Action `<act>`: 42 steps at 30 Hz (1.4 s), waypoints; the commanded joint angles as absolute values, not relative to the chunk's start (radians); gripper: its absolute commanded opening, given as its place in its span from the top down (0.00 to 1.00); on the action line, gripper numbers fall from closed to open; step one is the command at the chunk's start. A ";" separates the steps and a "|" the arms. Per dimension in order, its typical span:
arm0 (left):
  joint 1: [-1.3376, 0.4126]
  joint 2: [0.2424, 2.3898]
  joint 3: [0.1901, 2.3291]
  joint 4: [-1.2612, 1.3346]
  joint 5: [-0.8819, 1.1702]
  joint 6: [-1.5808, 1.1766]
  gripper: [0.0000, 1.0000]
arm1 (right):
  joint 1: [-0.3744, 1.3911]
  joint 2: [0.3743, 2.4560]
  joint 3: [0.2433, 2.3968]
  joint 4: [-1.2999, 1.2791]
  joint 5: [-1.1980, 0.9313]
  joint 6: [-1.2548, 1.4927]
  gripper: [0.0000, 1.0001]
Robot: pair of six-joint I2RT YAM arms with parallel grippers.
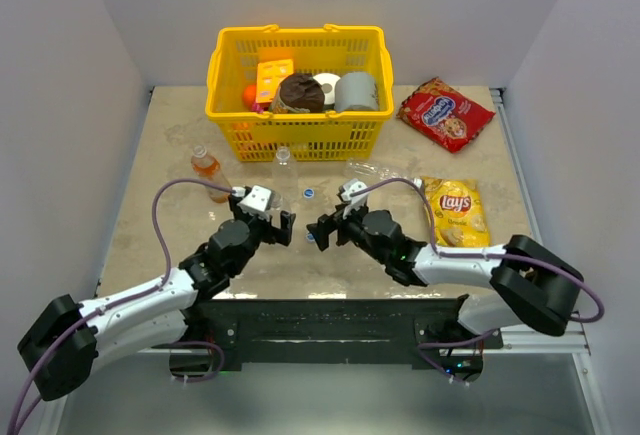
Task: Unscrew the bottle caps
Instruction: Place the plastic bottle and the bottle cap at the center of the board, then pick up the plastic bottle from the corner of the board.
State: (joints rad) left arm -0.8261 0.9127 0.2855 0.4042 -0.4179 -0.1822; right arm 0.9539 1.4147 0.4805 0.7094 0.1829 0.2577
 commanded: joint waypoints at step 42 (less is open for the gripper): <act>-0.822 1.047 1.011 0.002 -0.089 -0.042 0.00 | 0.520 1.175 0.768 0.003 0.305 0.874 0.01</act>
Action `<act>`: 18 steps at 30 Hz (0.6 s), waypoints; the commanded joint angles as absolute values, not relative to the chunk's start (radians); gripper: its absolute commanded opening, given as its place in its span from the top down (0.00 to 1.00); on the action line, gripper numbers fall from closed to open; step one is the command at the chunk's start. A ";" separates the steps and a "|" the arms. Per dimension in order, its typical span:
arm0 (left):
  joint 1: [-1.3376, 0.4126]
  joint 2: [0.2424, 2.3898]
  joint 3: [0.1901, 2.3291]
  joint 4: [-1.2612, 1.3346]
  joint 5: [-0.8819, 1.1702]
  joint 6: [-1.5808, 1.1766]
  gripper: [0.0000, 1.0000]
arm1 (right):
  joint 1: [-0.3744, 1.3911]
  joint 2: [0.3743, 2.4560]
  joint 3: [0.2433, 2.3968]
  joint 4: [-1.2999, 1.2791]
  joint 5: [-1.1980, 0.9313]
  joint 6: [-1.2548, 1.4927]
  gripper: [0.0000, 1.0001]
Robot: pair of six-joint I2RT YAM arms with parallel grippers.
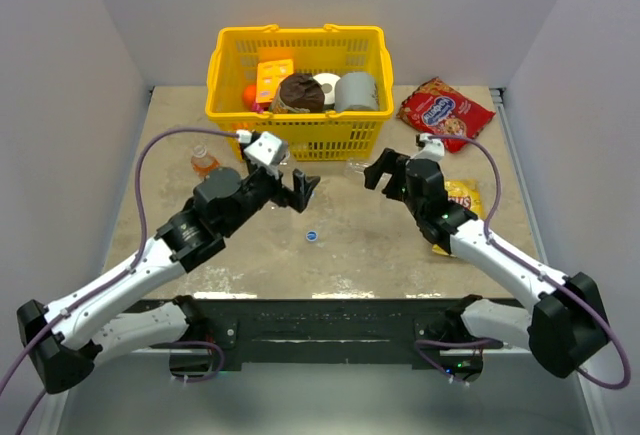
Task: Unscrew the bottle caps
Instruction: Pick up the plastic bottle from the corner of the board.
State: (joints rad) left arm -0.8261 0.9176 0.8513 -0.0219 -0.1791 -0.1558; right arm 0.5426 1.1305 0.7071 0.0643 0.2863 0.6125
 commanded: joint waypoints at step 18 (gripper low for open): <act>-0.680 1.129 0.982 0.123 0.132 -0.066 0.00 | 0.491 1.311 0.712 -0.084 0.584 1.784 0.01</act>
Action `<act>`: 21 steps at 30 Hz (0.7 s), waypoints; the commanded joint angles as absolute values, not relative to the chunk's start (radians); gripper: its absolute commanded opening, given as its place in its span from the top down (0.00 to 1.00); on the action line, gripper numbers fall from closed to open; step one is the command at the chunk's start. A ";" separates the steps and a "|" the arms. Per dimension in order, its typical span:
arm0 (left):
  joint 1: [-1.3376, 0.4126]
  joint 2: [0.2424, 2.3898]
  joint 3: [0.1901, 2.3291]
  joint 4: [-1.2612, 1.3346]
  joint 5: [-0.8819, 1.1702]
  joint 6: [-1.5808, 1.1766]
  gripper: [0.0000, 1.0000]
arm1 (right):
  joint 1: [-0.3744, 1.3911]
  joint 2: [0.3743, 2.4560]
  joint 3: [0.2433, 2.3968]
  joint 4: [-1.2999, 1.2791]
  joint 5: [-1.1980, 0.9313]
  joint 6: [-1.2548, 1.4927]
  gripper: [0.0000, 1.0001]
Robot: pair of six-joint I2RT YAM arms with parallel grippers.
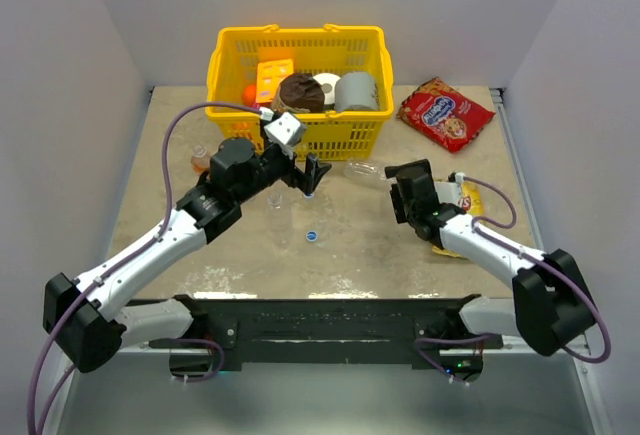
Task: Unscrew the bottle caps
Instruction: Pick up the plastic bottle from the corner of the board.
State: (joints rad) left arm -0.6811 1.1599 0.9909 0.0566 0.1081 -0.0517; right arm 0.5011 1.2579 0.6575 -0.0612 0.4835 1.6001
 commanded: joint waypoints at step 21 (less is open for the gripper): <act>-0.690 1.100 0.962 0.132 0.135 -0.040 0.00 | 0.400 1.684 0.922 -0.115 0.610 1.810 0.03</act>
State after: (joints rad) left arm -0.6849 1.1244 0.9668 0.0895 0.1368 -0.0586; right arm 0.4068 1.6600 0.8558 -0.0975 0.5465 1.8122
